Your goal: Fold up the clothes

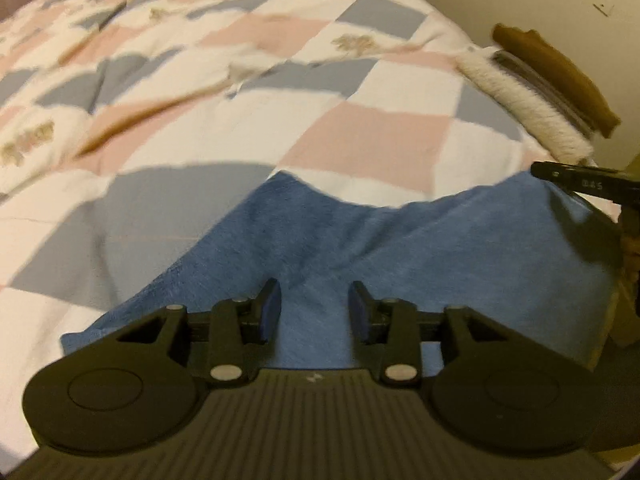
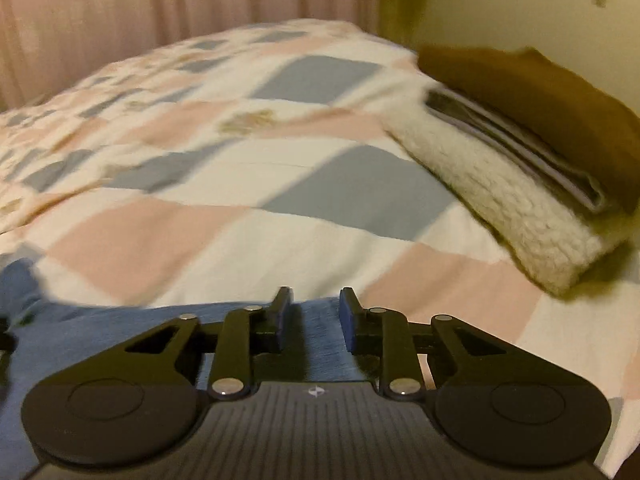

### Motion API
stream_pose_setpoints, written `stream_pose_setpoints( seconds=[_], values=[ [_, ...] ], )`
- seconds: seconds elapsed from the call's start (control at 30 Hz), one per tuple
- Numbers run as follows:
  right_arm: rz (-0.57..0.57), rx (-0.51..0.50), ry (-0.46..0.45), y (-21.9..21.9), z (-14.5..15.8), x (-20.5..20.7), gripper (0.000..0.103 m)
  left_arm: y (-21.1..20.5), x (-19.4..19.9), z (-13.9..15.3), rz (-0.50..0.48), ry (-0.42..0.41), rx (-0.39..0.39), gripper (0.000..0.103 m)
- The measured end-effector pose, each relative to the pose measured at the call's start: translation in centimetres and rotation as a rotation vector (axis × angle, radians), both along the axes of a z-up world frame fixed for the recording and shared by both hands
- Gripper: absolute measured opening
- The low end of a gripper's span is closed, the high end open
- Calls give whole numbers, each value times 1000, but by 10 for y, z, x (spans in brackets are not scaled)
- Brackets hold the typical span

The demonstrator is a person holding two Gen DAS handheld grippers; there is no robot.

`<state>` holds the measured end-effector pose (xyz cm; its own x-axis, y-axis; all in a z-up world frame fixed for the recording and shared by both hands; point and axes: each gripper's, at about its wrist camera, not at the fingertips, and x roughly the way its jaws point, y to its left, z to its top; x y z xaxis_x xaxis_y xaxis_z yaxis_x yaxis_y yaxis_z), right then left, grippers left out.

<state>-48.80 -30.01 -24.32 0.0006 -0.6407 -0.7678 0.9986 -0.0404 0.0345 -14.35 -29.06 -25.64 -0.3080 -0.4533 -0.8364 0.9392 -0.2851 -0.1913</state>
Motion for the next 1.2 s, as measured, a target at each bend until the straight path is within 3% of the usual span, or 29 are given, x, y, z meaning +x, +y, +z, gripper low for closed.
stream_pose_setpoints(
  seconds=[0.03,0.1,0.27,0.4,0.5,0.6,0.67,0.83,0.97,1.03,1.2],
  values=[
    [-44,13,-63,-3,-3,-11,42,-2,-1,-1,-5,-3,1,37],
    [-113,-5,-175,4,6,-26,42,-5,-2,0,-16,-16,-1,37],
    [-81,-156,-38,58,55,-20,40,23,15,40,-17,-84,-45,34],
    [-6,-165,-12,113,71,-1,38,68,26,64,-70,-102,-21,32],
    [20,-76,43,139,48,14,35,111,17,66,-177,-78,16,31],
    [10,-13,76,141,16,16,34,137,3,41,-241,-115,75,34],
    [13,-6,107,137,17,22,34,141,-2,26,-234,-165,101,34],
    [-62,-75,64,157,52,32,35,139,-1,56,-236,-136,53,32],
    [-103,86,76,161,22,39,36,140,1,42,-277,-173,109,32],
    [-158,103,58,161,26,42,36,138,-1,26,-305,-210,158,34],
    [-291,28,16,189,75,67,40,123,-3,68,-378,-200,100,33]
  ],
)
